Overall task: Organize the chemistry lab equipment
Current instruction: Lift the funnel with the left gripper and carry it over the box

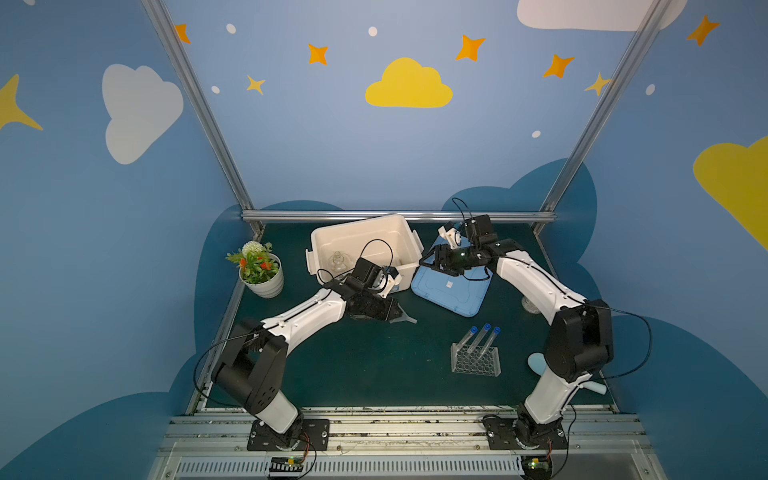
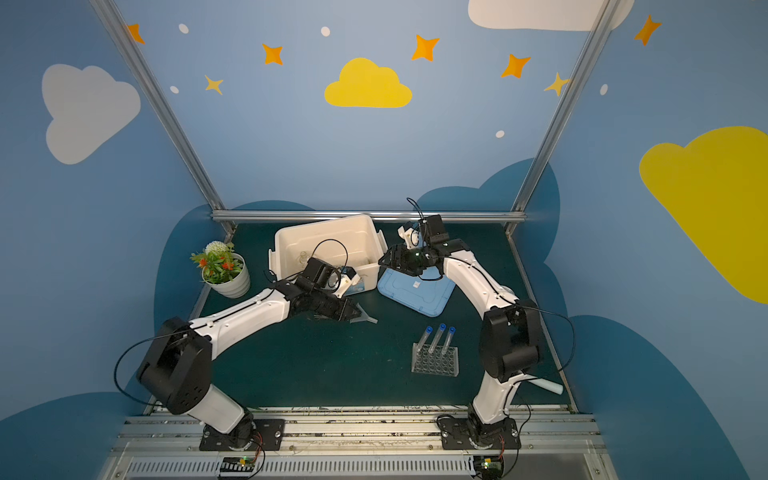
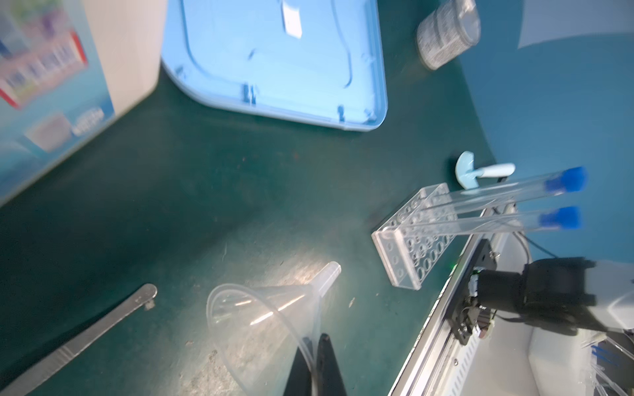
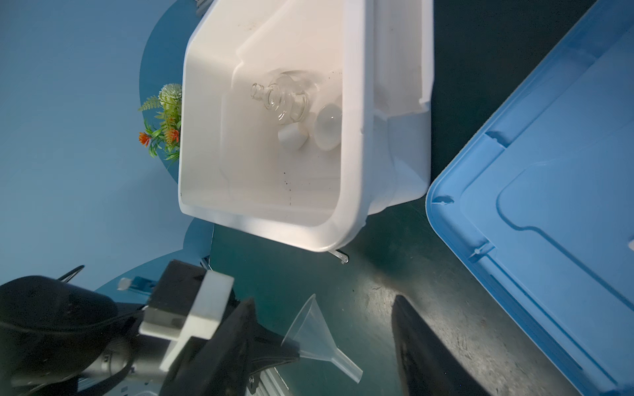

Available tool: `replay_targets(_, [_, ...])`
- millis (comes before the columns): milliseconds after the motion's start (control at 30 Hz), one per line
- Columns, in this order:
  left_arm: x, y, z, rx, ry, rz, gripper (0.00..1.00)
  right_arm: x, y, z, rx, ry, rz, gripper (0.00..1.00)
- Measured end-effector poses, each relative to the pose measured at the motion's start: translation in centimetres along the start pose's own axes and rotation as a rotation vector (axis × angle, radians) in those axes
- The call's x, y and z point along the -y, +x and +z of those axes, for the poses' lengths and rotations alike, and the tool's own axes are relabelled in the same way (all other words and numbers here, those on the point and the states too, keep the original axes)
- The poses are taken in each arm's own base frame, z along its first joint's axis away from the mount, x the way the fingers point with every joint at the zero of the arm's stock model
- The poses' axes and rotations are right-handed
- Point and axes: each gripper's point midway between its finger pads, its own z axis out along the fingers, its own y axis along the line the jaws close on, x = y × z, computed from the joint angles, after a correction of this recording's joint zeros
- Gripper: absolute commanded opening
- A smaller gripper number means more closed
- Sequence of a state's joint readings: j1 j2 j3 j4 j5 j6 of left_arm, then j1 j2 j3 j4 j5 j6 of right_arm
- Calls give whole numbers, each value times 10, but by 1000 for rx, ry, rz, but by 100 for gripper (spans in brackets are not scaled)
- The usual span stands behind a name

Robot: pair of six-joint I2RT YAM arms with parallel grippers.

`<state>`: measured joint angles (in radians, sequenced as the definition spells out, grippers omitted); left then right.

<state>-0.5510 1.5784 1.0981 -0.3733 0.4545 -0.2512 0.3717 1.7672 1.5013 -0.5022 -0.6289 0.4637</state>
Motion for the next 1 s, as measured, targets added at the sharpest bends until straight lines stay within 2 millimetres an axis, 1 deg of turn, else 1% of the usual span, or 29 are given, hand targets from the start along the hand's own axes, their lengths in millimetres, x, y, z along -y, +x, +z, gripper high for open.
replay_targets(100, [11, -11, -17, 44, -2, 24, 4, -2, -2, -1, 6, -11, -2, 63])
replay_targets(267, [30, -32, -51, 129, -17, 71, 4, -4, -5, -1, 15, -24, -6, 63])
replay_targets(400, [40, -52, -78, 206, -48, 120, 3, -6, -6, -1, 16, -34, -8, 63])
replay_targets(500, [38, -70, -97, 267, -80, 146, 3, -7, -6, -1, 18, -38, -8, 63])
replay_targets(667, [23, -107, -124, 355, -140, 166, 3, -8, -7, -1, 19, -45, -3, 63])
replay_targets(733, [12, -124, -128, 374, -158, 164, 3, -9, -7, -1, 20, -47, -1, 63])
replay_targets(800, [0, -140, -125, 376, -170, 159, 3, -9, -7, -1, 21, -49, -2, 63])
replay_targets(900, [-23, -159, -108, 351, -178, 137, 3, -9, -7, -1, 20, -50, 0, 63])
replay_targets(1000, [-47, -168, -83, 301, -177, 102, 3, -9, -7, -1, 20, -50, 0, 63])
